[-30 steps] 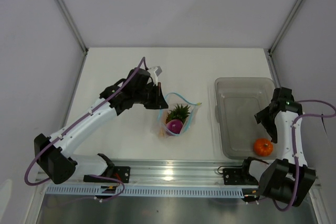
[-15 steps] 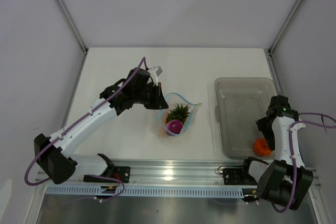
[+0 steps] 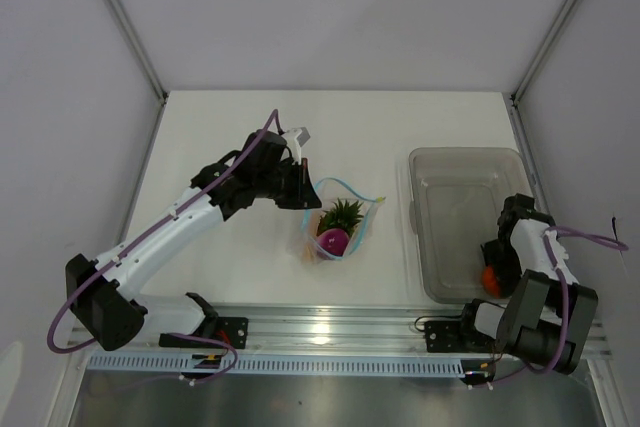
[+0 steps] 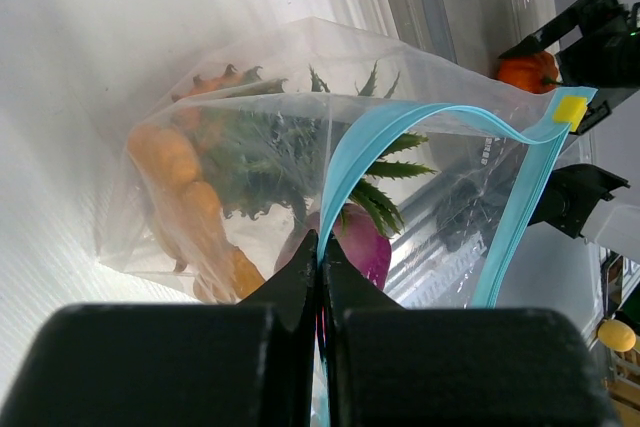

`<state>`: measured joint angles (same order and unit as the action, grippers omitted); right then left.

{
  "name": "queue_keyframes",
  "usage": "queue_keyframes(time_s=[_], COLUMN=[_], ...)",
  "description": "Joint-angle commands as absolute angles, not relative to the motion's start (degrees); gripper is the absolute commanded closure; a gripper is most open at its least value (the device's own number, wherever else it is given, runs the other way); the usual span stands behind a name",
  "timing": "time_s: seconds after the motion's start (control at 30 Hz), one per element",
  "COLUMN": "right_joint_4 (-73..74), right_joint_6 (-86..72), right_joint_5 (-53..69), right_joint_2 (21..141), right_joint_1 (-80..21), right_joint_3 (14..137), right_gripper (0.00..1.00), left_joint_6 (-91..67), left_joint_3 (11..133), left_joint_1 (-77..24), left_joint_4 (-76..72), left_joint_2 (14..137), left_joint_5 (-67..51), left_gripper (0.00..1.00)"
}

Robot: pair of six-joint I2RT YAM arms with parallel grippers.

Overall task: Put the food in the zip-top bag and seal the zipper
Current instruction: Pick up the fake vegetable from the bin.

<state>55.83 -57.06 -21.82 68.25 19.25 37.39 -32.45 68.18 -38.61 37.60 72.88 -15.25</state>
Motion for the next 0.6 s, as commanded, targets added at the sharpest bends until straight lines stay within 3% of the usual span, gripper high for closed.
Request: queue_keyframes(time_s=[0.0, 0.13, 0.23, 0.27, 0.47, 0.57], right_joint_4=[52.48, 51.33, 50.01, 49.14, 47.72, 48.07], right_joint_6=[-59.33, -58.37, -56.08, -52.94, -50.45, -49.4], right_joint_5=[-23.12, -23.29, -22.42, -20.41, -16.27, -14.43], right_joint_2=[69.17, 67.5, 64.52, 63.38, 52.83, 51.42], right_joint_1=[19.51, 19.07, 18.81, 18.55, 11.81, 5.13], right_joint_3=[35.6, 35.59, 36.56, 36.82, 41.56, 47.27], right_gripper=[0.1, 0.24, 0.45, 0.56, 0.92, 0.99], left_joint_6=[-31.29, -31.29, -31.38, -31.55, -31.73, -31.9], left_joint_3=[67.68, 67.76, 67.85, 67.68, 67.94, 68.03], left_joint_1=[-38.85, -38.85, -38.85, -38.85, -38.76, -38.85], left_joint_4=[36.12, 36.04, 35.95, 35.86, 35.51, 35.42], left_joint_2=[72.77, 72.86, 72.95, 72.86, 73.39, 73.56], left_joint_5=[-15.73, -15.82, -15.91, -15.82, -16.08, -16.26], left_gripper=[0.99, 0.99, 0.99, 0.99, 0.99, 0.99])
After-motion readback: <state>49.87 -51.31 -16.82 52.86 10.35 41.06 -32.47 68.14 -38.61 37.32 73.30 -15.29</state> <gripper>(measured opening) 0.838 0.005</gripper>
